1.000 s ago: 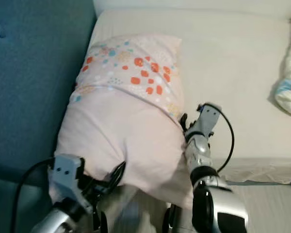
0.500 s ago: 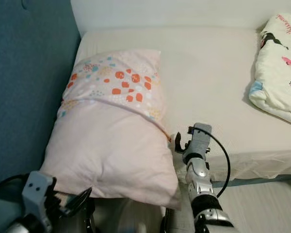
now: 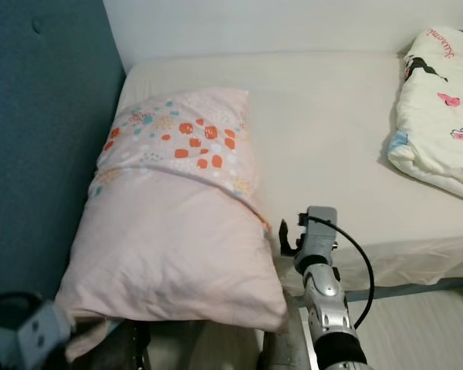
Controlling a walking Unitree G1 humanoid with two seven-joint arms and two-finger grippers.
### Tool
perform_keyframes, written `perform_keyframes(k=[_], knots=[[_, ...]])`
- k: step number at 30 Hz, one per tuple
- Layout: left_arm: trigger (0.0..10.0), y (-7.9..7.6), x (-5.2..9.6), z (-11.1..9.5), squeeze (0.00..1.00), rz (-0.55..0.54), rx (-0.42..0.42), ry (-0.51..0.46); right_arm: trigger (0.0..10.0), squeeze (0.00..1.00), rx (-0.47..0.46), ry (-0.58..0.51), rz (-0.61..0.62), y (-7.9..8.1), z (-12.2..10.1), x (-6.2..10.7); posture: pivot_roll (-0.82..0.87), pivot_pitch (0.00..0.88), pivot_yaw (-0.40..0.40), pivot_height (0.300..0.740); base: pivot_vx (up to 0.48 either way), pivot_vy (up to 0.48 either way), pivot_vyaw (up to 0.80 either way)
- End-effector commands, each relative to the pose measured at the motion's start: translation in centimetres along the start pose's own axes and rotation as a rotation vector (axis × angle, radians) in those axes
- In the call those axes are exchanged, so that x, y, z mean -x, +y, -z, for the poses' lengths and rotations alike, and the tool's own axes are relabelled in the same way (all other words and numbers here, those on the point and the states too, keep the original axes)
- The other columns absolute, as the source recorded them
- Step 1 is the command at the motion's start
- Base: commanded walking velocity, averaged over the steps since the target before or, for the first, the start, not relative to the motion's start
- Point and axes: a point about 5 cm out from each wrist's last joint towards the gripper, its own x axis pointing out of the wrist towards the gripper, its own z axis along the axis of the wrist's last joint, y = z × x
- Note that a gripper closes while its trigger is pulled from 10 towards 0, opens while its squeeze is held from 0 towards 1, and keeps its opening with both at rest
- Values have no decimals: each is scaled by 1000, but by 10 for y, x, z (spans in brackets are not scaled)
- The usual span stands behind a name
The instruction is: Clean up the room
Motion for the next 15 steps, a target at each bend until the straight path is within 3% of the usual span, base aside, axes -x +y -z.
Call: perform_keyframes(k=[1,2,3,4,5,6,7,9,12,15], knots=[[10000,-7,1,-2,0,92,-48,35,10000,0,23,29,-24,1,6,5,23,202,-76,570,0,0,0],[5686,-6,0,-6,0,132,-93,47,10000,0,33,34,-53,3,5,5,15,205,-75,570,0,0,0],[5686,-6,0,-6,0,132,-93,47,10000,0,33,34,-53,3,5,5,15,205,-75,570,0,0,0],[4549,-3,-2,-11,0,151,-126,48,10000,0,35,36,-78,5,4,5,18,206,-73,570,0,0,0],[4549,-2,-3,-13,0,161,-145,47,10000,0,35,37,-95,6,3,5,18,206,-73,570,0,0,0],[0,4,-11,-18,0,124,-155,4,10000,0,26,26,-174,13,1,7,19,204,-74,570,0,0,0],[0,4,-11,-18,0,124,-155,4,10000,0,26,26,-174,13,1,7,19,204,-74,570,0,0,0],[0,15,-31,-25,0,34,-174,-88,10000,0,2,3,-402,33,-7,13,6,206,-73,570,0,0,0],[0,18,-40,-26,0,5,-179,-111,10000,0,0,6,-501,41,-9,18,6,206,-73,570,0,0,0],[0,11,-64,-23,0,71,-179,-121,10000,0,94,140,-823,53,-8,39,-25,214,-72,570,0,0,0]])
